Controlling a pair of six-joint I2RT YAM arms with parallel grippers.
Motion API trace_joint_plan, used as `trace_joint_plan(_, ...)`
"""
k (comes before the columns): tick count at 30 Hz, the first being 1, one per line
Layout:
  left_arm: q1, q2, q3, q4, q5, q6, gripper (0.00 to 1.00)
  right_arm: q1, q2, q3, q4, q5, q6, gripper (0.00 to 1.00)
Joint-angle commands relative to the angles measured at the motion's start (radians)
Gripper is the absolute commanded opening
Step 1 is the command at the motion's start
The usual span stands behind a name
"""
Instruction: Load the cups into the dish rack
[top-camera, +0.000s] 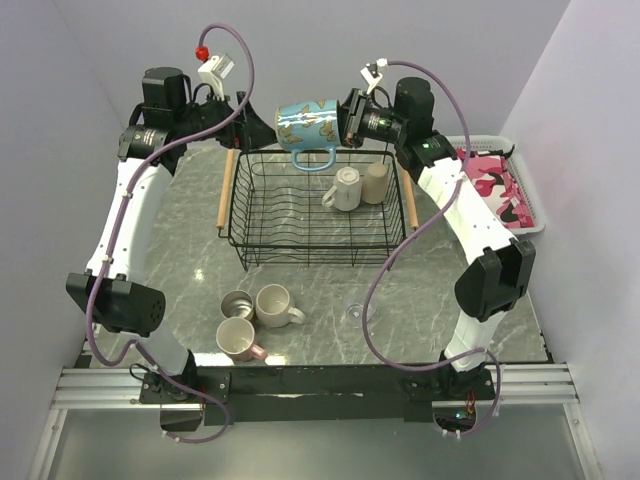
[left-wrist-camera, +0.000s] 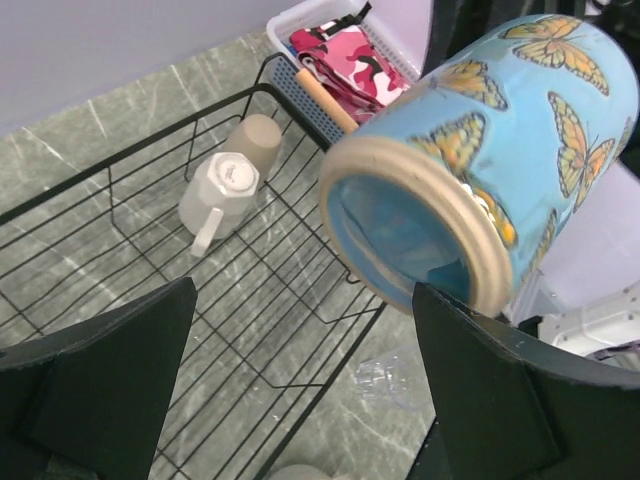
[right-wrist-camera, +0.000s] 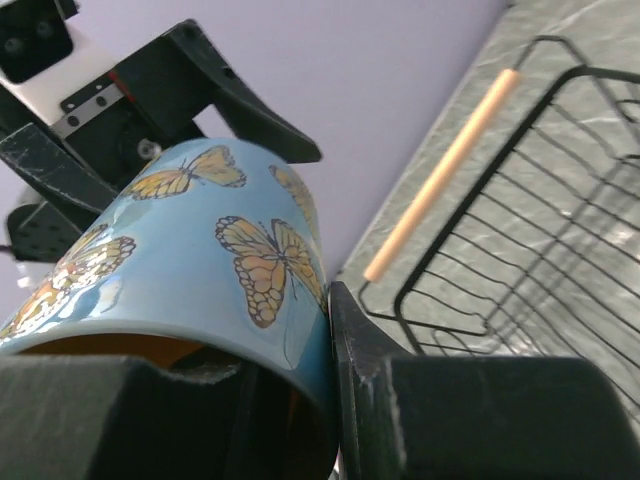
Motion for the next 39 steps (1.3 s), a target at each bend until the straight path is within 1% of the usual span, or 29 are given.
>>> trace_joint_plan(1, -0.023, 0.007, 0.021, 0.059, 0.027, -0.072, 0.96, 0.001, 0.012, 0.049, 0.306, -0.093, 0.157, 0.00)
trace_joint_plan(6, -0.025, 0.009, -0.006, 0.171, 0.036, -0.185, 0.96, 0.001, 0.027, 0.027, 0.349, -0.094, 0.191, 0.00)
trace_joint_plan(12, -0.036, 0.014, -0.029, 0.249, 0.061, -0.264, 0.96, 0.002, 0.049, 0.014, 0.415, -0.093, 0.241, 0.00)
trace_joint_plan(16, -0.039, 0.006, -0.035, 0.263, 0.069, -0.278, 0.96, -0.001, 0.088, 0.027, 0.452, -0.090, 0.275, 0.00)
trace_joint_plan(18, -0.039, -0.012, -0.058, 0.269, 0.061, -0.275, 0.96, -0.005, 0.104, 0.032, 0.519, -0.084, 0.327, 0.00)
trace_joint_plan(23, -0.039, -0.048, -0.106, 0.303, 0.069, -0.299, 0.96, -0.008, 0.184, 0.093, 0.587, -0.073, 0.425, 0.00)
trace_joint_plan(26, -0.034, -0.068, -0.115, 0.306, 0.073, -0.293, 0.96, -0.022, 0.213, 0.102, 0.662, -0.071, 0.494, 0.00)
trace_joint_plan(35, 0.014, -0.077, -0.086, 0.309, 0.098, -0.276, 0.96, -0.056, 0.190, 0.072, 0.641, -0.082, 0.460, 0.00)
trace_joint_plan(37, 0.014, -0.077, -0.092, 0.336, 0.113, -0.294, 0.97, -0.057, 0.187, 0.069, 0.627, -0.082, 0.452, 0.00)
trace_joint_plan(39, 0.012, -0.075, -0.103, 0.366, 0.141, -0.345, 0.97, -0.057, 0.190, 0.058, 0.648, -0.083, 0.462, 0.00)
